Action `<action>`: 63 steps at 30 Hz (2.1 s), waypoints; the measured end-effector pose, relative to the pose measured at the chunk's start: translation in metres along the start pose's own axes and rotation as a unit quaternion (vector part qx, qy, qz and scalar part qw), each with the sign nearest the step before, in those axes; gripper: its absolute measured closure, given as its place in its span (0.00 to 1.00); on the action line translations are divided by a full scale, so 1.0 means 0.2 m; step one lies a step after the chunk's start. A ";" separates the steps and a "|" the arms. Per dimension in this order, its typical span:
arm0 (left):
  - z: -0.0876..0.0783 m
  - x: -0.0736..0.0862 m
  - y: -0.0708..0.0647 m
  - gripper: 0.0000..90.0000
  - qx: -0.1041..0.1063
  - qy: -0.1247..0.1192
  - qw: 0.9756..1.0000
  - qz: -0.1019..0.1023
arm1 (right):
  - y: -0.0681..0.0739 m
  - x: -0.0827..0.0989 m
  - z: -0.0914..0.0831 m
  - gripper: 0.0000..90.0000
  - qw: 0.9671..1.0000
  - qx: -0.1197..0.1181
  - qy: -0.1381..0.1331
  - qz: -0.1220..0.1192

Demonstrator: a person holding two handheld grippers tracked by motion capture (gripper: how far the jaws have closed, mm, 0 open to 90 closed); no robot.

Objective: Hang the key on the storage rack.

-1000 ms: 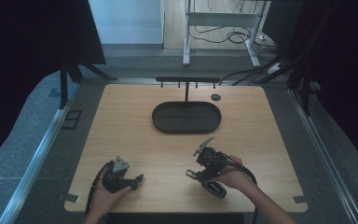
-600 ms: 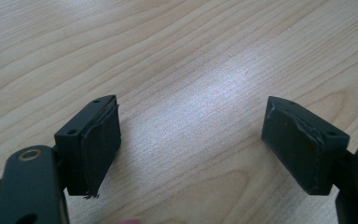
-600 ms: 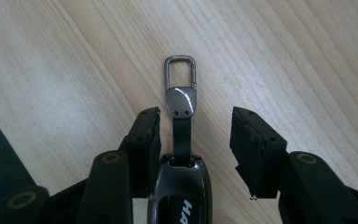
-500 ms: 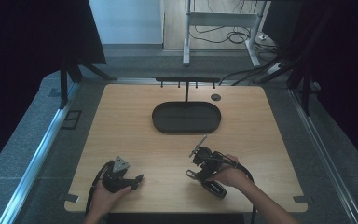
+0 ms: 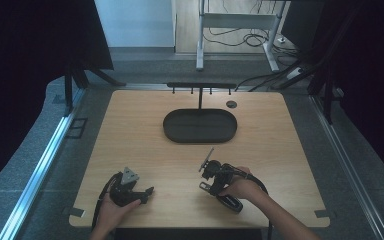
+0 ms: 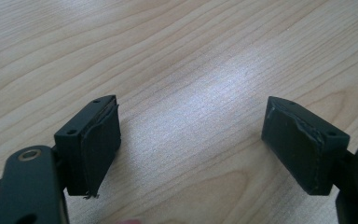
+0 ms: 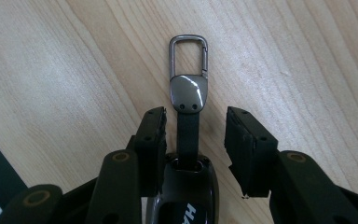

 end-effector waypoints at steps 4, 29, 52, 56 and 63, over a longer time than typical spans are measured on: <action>0.00 0.00 0.00 0.22 -0.001 0.000 1.000 0.001 | 0.00 0.00 0.01 0.68 1.000 0.000 0.006 -0.001; 0.00 0.00 0.00 0.22 -0.001 0.001 1.000 0.002 | 0.02 0.00 0.05 0.89 1.000 0.004 0.019 0.000; 0.00 0.00 0.00 0.22 0.001 0.000 1.000 0.001 | 0.00 0.03 0.01 0.89 1.000 -0.001 -0.007 0.003; 0.00 0.00 0.00 0.22 0.000 0.000 1.000 0.003 | -0.01 0.04 -0.06 0.90 1.000 -0.004 -0.027 0.004; 0.00 0.00 0.00 0.22 0.000 0.000 1.000 0.001 | -0.02 0.06 -0.20 0.90 0.997 0.000 -0.077 0.010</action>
Point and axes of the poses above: each handheld gripper's, and its own axes: z roughly forward along the jaws, x roughly out of its underside, y roughly to its left, the point moved 4 cm from there along z, roughly forward along the jaws, and after that the axes turned 8 degrees about -x, right-handed, at the moved point
